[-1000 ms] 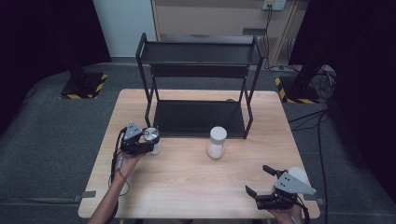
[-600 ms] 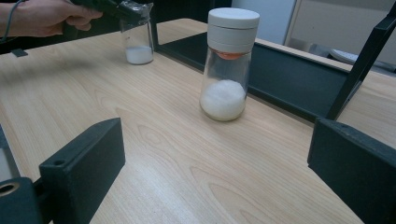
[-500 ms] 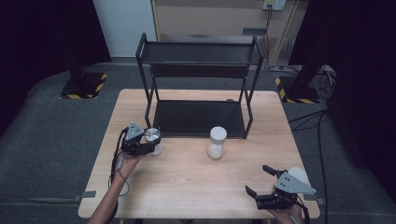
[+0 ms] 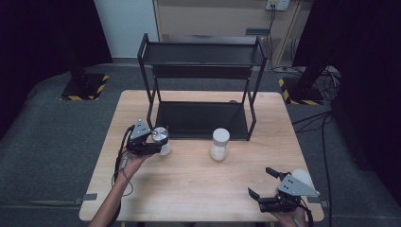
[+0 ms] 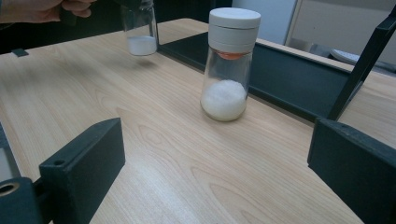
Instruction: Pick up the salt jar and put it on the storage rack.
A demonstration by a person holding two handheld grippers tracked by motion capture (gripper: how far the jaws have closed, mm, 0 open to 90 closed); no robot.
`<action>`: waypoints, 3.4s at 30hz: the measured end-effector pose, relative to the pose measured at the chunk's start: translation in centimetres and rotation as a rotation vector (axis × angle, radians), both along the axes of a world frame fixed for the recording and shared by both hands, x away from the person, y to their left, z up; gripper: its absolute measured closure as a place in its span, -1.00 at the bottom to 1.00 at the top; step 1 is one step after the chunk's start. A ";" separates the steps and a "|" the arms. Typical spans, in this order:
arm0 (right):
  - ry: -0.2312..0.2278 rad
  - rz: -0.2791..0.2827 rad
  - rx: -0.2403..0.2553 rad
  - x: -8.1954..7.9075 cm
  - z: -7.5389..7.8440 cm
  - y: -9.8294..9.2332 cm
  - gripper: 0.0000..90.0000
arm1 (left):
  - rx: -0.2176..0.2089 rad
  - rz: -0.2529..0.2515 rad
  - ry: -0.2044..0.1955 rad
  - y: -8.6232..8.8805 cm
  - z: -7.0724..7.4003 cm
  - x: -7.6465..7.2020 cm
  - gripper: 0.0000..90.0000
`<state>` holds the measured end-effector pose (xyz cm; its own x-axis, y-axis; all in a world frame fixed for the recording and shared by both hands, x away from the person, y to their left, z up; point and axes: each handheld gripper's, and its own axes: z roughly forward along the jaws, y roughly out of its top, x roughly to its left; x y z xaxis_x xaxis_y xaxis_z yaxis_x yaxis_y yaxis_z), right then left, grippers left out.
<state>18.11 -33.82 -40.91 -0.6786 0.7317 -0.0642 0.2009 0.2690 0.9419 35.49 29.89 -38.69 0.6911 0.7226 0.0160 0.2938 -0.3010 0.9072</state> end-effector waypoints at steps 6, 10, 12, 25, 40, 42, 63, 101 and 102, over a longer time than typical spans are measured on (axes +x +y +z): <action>0.001 0.001 0.002 0.0 0.0 0.0 -0.91 | 0.000 -0.019 -0.004 -0.6 0.5 0.4 -0.26; 0.001 0.002 0.003 0.0 0.0 0.0 -0.91 | 0.007 -0.025 -0.007 -1.1 1.0 0.7 -0.26; 0.001 0.001 0.004 0.0 0.0 -0.1 -0.91 | 0.011 -0.025 -0.011 -1.5 1.2 0.9 -0.26; 0.002 0.003 0.006 0.0 0.0 -0.1 -0.91 | 0.021 -0.013 -0.010 -2.9 2.4 2.3 -0.26; 0.002 0.004 0.006 0.0 0.0 -0.1 -0.91 | 0.014 0.022 -0.003 -3.9 2.5 4.0 -0.26; 0.002 0.005 0.007 0.0 0.0 -0.1 -0.91 | 0.015 0.034 -0.002 -4.1 2.4 4.2 -0.26; 0.004 0.006 0.008 0.0 0.0 -0.2 -0.91 | 0.032 0.141 0.002 -6.0 1.3 7.1 -0.26; 0.009 0.013 0.011 0.1 0.0 -0.3 -0.91 | 0.039 0.202 0.029 -8.3 -1.0 9.5 -0.26; 0.009 0.013 0.010 0.1 0.0 -0.3 -0.91 | 0.034 0.203 0.028 -8.2 -1.1 9.5 -0.26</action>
<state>18.17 -34.12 -40.92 -0.6883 0.7236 -0.0505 0.2060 0.2618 0.9429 44.94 21.69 -39.78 0.5315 0.8467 0.0258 0.3762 -0.2632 0.8884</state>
